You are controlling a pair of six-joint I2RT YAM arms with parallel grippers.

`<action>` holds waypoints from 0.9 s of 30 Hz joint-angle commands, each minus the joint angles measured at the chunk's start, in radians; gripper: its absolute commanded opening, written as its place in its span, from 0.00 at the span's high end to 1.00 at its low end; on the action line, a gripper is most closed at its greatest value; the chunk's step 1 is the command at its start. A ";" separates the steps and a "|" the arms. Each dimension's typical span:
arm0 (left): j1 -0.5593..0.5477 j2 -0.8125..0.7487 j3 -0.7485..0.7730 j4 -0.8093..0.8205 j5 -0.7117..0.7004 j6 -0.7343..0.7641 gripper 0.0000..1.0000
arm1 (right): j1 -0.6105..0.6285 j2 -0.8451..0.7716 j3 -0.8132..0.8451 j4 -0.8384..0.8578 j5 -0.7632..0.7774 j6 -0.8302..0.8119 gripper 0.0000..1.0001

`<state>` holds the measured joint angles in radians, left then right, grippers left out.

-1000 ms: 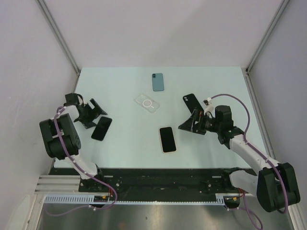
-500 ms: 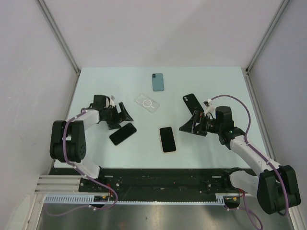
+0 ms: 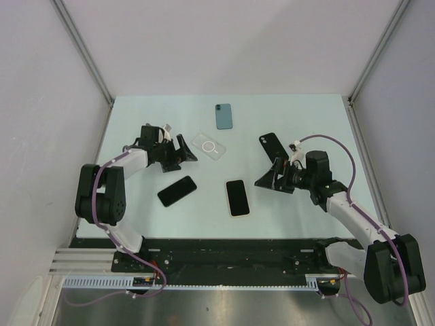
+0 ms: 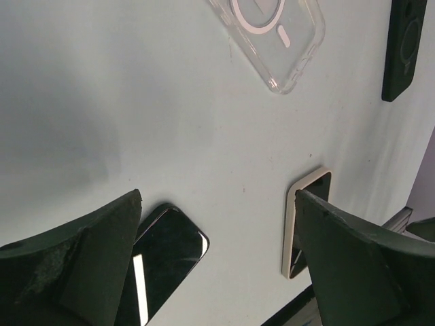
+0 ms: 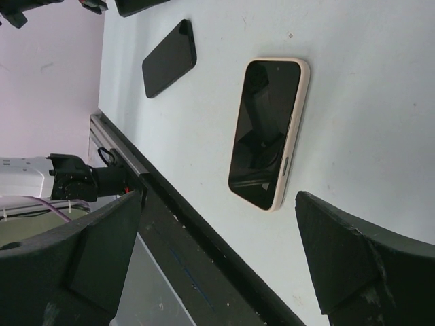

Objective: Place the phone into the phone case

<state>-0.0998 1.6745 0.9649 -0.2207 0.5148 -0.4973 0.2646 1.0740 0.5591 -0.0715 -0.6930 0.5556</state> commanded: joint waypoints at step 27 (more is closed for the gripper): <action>-0.189 -0.245 -0.362 0.199 0.022 -0.119 0.02 | 0.068 0.396 0.395 0.024 0.348 -0.066 0.28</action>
<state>-0.2764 1.5124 0.6716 -0.0528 0.4934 -0.5774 0.2852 1.3468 0.8135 -0.0784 -0.4644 0.5461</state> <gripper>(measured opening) 0.982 0.752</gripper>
